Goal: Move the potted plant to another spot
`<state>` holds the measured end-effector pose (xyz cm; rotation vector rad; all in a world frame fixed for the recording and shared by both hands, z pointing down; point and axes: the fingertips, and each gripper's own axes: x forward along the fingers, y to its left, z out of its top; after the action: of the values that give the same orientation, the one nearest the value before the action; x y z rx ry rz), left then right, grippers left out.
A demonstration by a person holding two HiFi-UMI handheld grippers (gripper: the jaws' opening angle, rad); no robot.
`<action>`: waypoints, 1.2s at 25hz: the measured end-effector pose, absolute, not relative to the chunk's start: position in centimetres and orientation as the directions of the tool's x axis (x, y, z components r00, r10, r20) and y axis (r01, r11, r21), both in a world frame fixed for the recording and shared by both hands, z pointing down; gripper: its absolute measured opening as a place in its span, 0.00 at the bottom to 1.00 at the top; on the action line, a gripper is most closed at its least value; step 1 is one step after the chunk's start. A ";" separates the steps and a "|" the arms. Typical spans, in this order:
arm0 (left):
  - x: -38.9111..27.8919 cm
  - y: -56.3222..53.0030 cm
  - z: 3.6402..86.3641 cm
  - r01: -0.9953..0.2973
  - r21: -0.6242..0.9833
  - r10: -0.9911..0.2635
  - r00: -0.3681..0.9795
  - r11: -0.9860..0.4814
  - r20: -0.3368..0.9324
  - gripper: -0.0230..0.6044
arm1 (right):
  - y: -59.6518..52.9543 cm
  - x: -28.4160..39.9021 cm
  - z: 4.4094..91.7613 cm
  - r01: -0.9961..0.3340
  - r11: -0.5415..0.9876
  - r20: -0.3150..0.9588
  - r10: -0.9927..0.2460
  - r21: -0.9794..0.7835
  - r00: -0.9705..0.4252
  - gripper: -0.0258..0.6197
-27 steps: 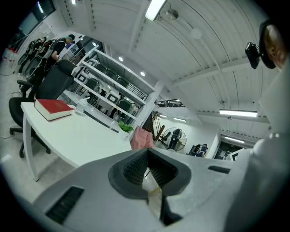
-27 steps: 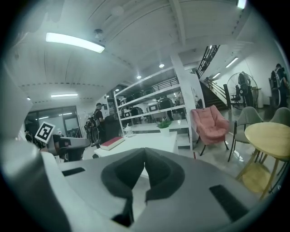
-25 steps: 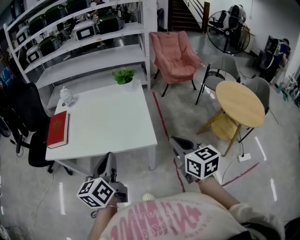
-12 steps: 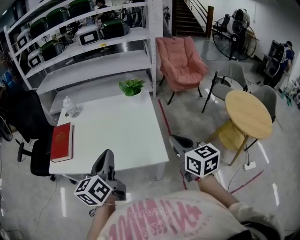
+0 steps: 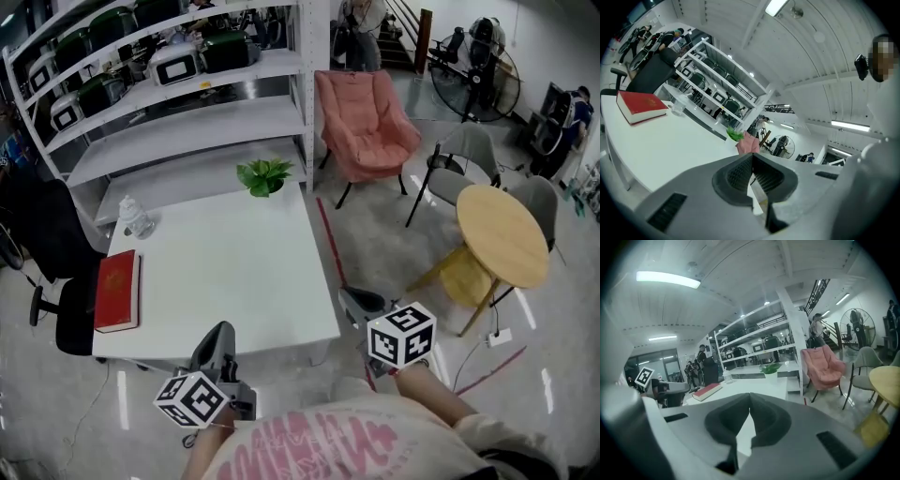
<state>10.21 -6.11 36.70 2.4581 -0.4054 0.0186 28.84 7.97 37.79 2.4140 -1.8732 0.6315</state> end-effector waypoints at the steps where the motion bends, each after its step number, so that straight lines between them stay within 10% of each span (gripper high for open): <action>1: 10.4 -6.1 37.0 -0.300 0.597 -0.287 0.950 -0.744 0.120 0.04 | 7.7 29.0 37.9 -0.935 -0.275 0.327 -0.925 -0.224 0.194 0.05; 30: 26.5 -15.1 38.7 -0.565 0.577 -0.596 0.787 -0.589 0.162 0.04 | -9.1 48.4 38.9 -0.956 0.103 0.239 -0.956 -0.273 -0.171 0.05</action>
<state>26.47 -15.13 38.72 2.3481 -0.8585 -0.0646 48.44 -9.06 38.86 2.0217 -2.3316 0.5801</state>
